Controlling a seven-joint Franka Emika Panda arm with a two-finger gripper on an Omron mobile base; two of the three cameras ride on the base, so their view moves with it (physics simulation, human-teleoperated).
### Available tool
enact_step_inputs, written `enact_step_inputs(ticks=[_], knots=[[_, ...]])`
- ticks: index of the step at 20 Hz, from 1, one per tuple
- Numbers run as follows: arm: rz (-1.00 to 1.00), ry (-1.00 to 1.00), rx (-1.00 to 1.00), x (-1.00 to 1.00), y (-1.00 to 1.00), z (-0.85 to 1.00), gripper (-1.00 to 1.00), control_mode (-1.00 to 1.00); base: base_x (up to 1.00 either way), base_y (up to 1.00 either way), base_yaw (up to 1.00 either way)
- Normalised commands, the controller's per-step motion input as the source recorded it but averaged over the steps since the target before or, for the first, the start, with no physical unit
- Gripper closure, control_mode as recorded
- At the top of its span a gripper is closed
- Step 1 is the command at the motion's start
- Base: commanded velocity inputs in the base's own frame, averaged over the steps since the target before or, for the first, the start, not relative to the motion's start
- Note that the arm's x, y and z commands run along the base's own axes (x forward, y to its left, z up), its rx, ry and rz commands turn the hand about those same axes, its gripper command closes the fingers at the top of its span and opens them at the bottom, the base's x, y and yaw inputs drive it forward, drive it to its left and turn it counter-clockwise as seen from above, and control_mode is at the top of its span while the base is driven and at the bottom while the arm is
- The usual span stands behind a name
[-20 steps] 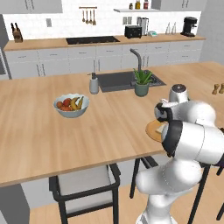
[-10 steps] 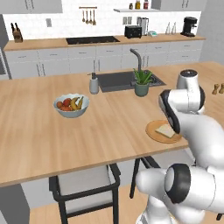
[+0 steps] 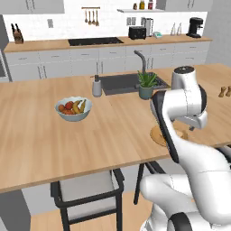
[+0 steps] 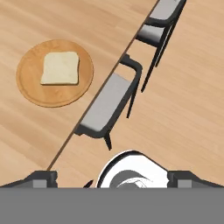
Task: Start the toaster. Once the lever pops up, take the bread to the plate on the dining counter.
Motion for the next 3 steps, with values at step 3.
enact_step_inputs(ticks=[3], knots=[[0.16,0.01,0.02,-0.54,0.79,0.29,-1.0,-1.0,0.0,0.0,0.0]])
